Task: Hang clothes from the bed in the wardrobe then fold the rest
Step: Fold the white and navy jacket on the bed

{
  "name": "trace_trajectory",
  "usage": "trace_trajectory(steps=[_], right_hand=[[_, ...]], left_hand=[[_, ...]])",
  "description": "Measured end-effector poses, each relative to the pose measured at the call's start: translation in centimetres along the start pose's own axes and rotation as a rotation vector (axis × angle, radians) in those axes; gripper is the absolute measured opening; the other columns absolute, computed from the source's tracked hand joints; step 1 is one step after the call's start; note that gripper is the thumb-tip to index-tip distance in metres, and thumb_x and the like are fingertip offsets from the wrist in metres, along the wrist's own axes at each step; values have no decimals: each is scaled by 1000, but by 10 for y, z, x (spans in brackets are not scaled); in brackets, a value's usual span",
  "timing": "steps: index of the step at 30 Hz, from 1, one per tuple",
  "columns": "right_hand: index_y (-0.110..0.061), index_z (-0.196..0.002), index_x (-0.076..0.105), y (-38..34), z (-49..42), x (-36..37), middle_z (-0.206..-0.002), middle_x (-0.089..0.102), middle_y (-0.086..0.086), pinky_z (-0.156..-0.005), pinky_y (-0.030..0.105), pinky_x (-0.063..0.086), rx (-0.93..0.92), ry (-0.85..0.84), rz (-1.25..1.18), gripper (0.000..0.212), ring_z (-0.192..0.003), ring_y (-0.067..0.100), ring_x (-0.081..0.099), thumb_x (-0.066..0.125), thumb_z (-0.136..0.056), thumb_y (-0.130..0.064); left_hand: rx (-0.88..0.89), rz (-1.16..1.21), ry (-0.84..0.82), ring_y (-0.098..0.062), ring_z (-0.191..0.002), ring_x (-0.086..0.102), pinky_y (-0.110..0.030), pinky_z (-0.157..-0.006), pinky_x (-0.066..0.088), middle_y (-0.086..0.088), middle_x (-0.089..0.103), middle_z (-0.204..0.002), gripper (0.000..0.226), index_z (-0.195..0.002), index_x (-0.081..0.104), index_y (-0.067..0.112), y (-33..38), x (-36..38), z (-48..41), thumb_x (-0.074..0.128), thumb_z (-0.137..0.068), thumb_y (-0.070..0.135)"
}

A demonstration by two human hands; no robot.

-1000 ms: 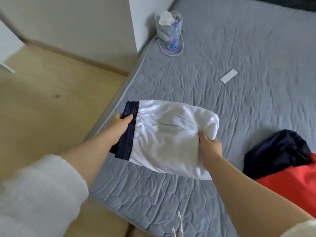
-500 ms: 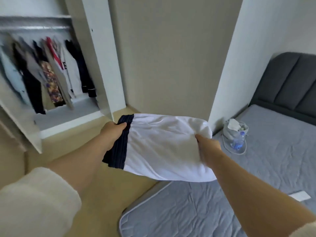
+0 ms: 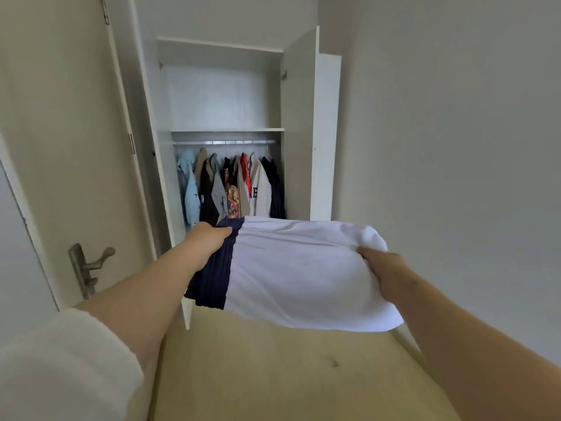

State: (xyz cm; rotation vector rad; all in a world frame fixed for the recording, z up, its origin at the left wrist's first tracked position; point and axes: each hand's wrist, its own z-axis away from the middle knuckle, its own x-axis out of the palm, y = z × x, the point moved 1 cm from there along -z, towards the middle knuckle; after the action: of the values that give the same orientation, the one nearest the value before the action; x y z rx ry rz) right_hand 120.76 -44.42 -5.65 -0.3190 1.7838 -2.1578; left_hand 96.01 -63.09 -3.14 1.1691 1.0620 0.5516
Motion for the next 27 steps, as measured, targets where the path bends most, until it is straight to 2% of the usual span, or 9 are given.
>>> trace_trajectory(steps=[3, 6, 11, 14, 19, 22, 27], right_hand=[[3, -125, 51, -22, -28, 48, -116, 58, 17, -83, 35, 36, -24, -9, 0, 50, -95, 28, 51, 67, -83, -19], [2, -126, 49, -41, -62, 86, -121, 57, 17, -84, 35, 37, -42, -30, 2, 53, -99, 29, 52, 68, -82, -20], [-1, -124, 51, -75, -142, 141, -109, 58, 12, -82, 35, 38, -100, -90, 37, 52, -92, 27, 51, 69, -81, -23], [-2, -123, 53, -97, -202, 177, -116, 59, 12, -85, 36, 41, -133, -130, 44, 51, -97, 29, 55, 69, -80, -25], [-1, -128, 50, -153, -308, 239, -124, 57, 15, -101, 44, 40, -205, -172, 43, 58, -111, 34, 54, 70, -80, -26], [-2, -129, 48, -183, -362, 280, -127, 54, 16, -102, 43, 38, -243, -224, 50, 57, -115, 35, 52, 68, -82, -28], [-1, -127, 50, -208, -439, 353, -126, 55, 17, -100, 44, 39, -267, -264, 38, 56, -114, 36, 52, 69, -82, -27]], left_hand=[[9, -7, 23, -33, -102, 56, -29, -71, 44, -20, 57, -116, 49, -127, 49, -4, 8, -24, -50, 56, -90, 29], [13, 6, 44, -31, -97, 56, -28, -65, 43, -19, 58, -114, 49, -126, 50, -4, 13, -36, -98, 56, -90, 28], [6, 38, 81, -21, -72, 52, -26, -53, 39, -12, 58, -89, 40, -114, 56, -3, 18, -40, -181, 60, -88, 27], [25, 23, 144, -19, -69, 51, -26, -52, 38, -8, 54, -80, 35, -108, 57, -1, 32, -37, -242, 60, -88, 27], [60, 16, 237, -18, -65, 49, -26, -49, 34, -6, 51, -76, 35, -108, 57, -2, 75, -30, -349, 60, -88, 27], [71, 29, 287, -17, -65, 49, -26, -48, 33, -5, 50, -76, 39, -112, 56, -3, 96, -34, -409, 61, -87, 26], [72, 17, 361, -22, -70, 51, -26, -50, 36, -9, 53, -81, 36, -105, 57, -3, 108, -50, -503, 62, -86, 27]])
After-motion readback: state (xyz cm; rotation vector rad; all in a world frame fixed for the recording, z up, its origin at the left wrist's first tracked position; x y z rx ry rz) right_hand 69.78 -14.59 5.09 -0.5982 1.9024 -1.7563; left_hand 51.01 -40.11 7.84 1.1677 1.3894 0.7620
